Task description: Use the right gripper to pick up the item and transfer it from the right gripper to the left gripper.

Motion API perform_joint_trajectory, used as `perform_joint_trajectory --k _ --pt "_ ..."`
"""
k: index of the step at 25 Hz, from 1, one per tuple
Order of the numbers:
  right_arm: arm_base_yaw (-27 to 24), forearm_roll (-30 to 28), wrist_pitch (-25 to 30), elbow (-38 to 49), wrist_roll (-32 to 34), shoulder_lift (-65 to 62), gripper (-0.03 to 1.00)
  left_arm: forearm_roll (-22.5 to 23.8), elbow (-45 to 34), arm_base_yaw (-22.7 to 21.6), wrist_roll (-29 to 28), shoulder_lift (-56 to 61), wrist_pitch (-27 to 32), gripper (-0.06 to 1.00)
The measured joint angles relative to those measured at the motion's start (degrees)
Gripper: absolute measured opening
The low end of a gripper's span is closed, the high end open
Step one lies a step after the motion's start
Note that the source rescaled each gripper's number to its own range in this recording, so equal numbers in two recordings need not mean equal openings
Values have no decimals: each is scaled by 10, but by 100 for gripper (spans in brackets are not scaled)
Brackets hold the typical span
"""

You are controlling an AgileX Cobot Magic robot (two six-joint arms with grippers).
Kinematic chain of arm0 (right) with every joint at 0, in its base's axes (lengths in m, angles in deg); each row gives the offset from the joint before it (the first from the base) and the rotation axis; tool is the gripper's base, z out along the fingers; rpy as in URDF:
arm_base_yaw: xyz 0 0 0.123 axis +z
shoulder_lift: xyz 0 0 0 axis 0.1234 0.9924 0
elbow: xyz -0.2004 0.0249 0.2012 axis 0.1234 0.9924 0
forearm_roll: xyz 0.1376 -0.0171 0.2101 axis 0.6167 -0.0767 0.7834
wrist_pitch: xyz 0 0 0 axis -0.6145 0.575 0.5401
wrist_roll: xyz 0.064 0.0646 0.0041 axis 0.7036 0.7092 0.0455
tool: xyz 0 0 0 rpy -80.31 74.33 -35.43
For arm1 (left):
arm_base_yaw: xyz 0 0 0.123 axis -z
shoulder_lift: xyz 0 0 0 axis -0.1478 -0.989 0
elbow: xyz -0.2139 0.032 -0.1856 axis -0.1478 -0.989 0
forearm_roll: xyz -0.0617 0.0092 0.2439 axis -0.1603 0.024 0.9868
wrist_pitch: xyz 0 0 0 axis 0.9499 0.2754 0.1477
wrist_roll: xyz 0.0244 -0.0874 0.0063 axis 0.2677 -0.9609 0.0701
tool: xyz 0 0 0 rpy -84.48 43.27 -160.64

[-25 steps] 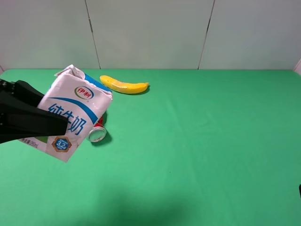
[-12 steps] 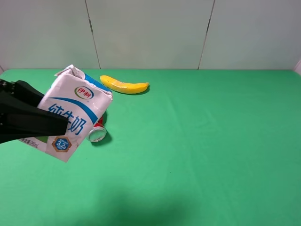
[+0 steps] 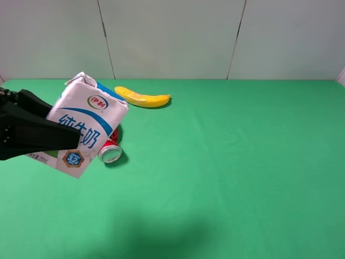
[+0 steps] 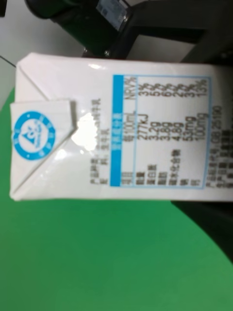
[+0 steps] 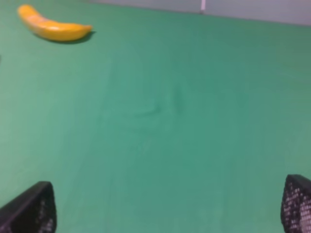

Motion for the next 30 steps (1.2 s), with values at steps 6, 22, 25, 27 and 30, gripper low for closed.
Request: perform_joint_trajectory --k 6,22,25,27,30 --pt "-1 1 0 0 1 0 100 0 0 0 -12 0 -70 1" --pt "-1 1 1 0 1 0 100 -1 19 115 -98 -67 -343 0" --pt "-1 1 1 0 1 0 100 -1 55 157 -113 -133 -364 0" --pt "-1 1 1 0 1 0 100 -1 88 189 -127 -181 -384 0" --pt "-1 1 1 0 1 0 100 -3 141 239 -152 -247 -417 0"
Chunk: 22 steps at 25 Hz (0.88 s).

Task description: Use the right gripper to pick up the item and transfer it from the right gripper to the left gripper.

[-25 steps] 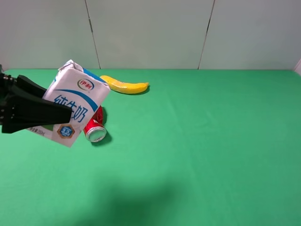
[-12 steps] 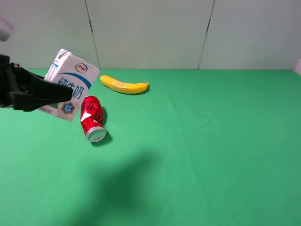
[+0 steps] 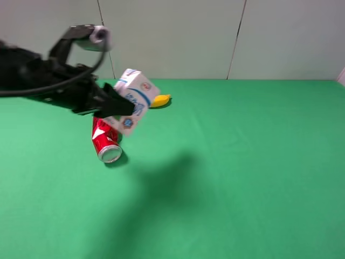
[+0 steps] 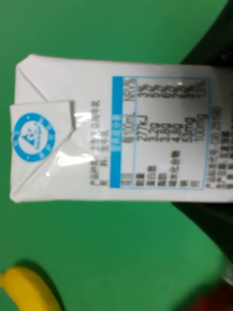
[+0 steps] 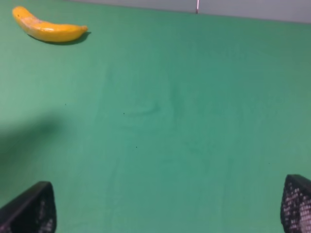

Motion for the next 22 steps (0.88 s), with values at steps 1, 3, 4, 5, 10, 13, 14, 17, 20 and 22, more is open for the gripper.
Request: perform_joint_trajectory --k 1,3,4,5,10,13,14,17,20,22 --pt "-1 0 0 0 1 0 100 -1 19 17 -10 -23 -9 0" --pt "-1 0 0 0 1 0 100 -1 50 46 -30 -64 -29 0" --pt "-1 0 0 0 1 0 100 2 66 61 -43 -85 -40 0" --pt "-1 0 0 0 1 0 100 5 80 75 -53 -105 -52 0" --pt "-1 0 0 0 1 0 100 19 121 122 -116 -175 -105 0" --pt "-1 0 0 0 1 0 100 19 124 135 -136 -200 -140 0" --pt "-1 0 0 0 1 0 100 19 124 137 -139 -208 -149 0" --pt "-1 0 0 0 1 0 100 19 124 139 -143 -226 -182 0" --pt "-1 1 -1 0 1 0 100 17 124 139 -143 -241 -210 0" --pt "-1 1 -1 0 1 0 100 16 124 139 -143 -248 -226 0"
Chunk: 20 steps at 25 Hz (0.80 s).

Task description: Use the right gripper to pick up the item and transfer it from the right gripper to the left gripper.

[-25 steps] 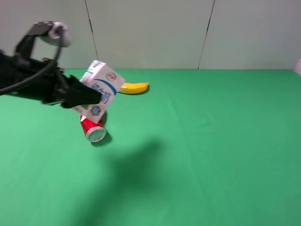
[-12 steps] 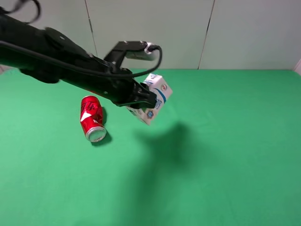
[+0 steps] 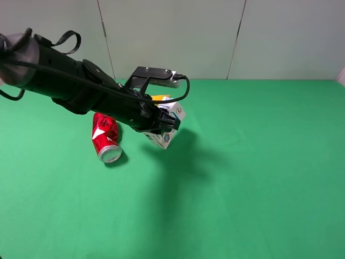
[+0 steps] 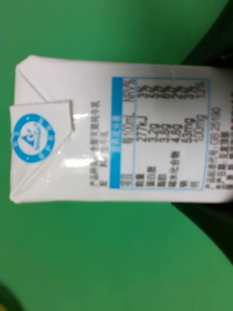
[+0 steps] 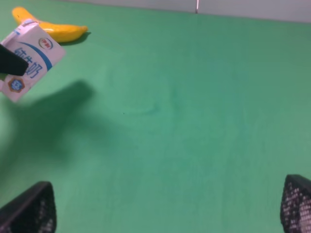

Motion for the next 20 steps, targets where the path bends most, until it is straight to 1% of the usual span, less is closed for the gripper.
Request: perform_joint_trajectory --k 5,20 --pt "0 0 0 0 0 0 100 -2 0 0 -2 -12 -28 0" --pt "0 1 0 0 0 0 100 -3 0 0 -2 -15 -37 0"
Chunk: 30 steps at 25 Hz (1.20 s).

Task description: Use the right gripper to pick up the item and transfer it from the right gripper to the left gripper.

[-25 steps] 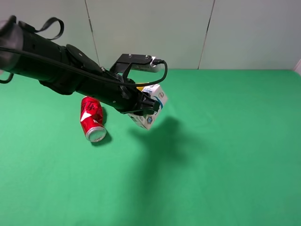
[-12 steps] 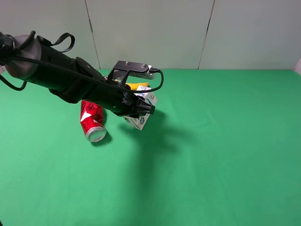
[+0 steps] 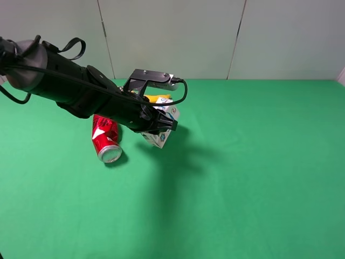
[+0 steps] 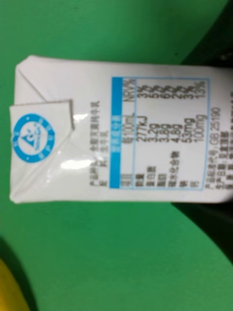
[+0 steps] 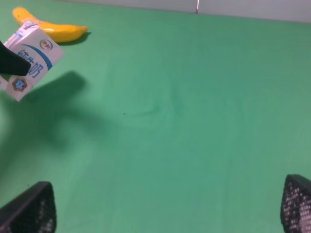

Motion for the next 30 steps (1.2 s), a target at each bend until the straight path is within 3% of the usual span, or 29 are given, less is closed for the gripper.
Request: perform_joint_trajectory --k 2,3,4,7,10,16,30 --pt "0 0 0 0 0 0 100 0 0 0 0 0 -1 1" --pt "0 0 0 0 0 0 100 0 0 0 0 0 -1 8" --pt "0 0 0 0 0 0 100 0 1 0 0 0 -4 20" --pt "0 0 1 0 0 0 100 0 4 0 0 1 -8 75" --pt "0 0 1 0 0 0 100 0 4 0 0 1 -8 93" --pt "0 0 1 0 0 0 100 0 4 0 0 1 -8 99" --pt "0 0 1 0 0 0 100 0 5 0 14 85 -5 100"
